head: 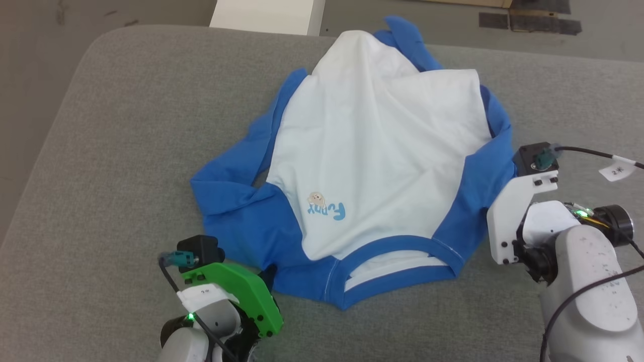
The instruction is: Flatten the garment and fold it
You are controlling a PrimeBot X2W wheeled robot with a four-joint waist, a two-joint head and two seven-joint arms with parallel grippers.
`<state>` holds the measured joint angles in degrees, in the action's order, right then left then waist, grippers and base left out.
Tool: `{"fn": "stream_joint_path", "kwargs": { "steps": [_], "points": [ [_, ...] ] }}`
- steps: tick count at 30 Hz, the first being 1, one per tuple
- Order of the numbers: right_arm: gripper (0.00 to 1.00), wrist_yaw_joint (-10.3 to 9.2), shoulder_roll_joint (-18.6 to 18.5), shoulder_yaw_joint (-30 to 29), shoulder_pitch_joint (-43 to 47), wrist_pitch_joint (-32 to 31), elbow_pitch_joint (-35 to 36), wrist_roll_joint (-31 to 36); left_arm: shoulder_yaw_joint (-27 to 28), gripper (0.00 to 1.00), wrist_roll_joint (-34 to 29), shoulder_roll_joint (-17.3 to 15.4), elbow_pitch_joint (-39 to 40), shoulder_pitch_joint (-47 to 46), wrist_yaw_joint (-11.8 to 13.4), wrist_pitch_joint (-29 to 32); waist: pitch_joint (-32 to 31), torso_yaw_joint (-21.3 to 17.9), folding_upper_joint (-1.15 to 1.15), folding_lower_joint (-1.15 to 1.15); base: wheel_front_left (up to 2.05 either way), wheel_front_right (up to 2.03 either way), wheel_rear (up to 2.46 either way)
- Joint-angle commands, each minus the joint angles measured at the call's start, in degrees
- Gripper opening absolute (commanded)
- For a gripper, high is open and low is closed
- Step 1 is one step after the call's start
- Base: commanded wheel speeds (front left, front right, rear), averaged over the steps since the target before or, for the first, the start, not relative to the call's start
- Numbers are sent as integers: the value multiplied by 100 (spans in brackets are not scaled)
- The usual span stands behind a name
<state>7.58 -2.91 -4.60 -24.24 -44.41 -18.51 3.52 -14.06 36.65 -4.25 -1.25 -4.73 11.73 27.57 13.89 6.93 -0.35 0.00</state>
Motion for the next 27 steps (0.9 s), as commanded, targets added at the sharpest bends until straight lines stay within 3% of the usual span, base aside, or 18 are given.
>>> {"fn": "stream_joint_path", "kwargs": {
  "steps": [1,9,10,11,12,19,24,27],
  "points": [
    [100,-9,-3,50,-108,-28,-120,90,-31,0,7,15,-6,-57,-23,-21,137,93,35,0,0,0,0],
    [100,-9,-93,543,-243,-144,-804,184,-126,0,62,40,-129,-122,-58,-66,333,129,35,0,0,0,0],
    [46,-9,-116,575,-242,-197,-872,141,-131,0,66,42,-146,-129,-61,-79,338,126,35,0,0,0,0],
    [13,-9,-132,602,-245,-231,-910,91,-135,0,73,43,-163,-133,-64,-90,335,123,35,0,0,0,0],
    [0,-9,-144,615,-247,-227,-920,36,-139,0,79,45,-176,-138,-67,-98,328,120,35,0,0,0,0],
    [0,-9,-187,208,-191,372,-601,-418,-83,0,229,57,-217,-118,-146,-229,103,45,35,0,0,0,0],
    [0,-9,-189,18,66,701,111,-921,126,0,559,79,63,-149,-296,-482,-194,-121,35,0,0,0,0],
    [0,-9,-198,70,107,757,702,-1430,320,0,1066,101,403,-301,-514,-573,-425,-299,35,0,0,0,0]
  ]
}}
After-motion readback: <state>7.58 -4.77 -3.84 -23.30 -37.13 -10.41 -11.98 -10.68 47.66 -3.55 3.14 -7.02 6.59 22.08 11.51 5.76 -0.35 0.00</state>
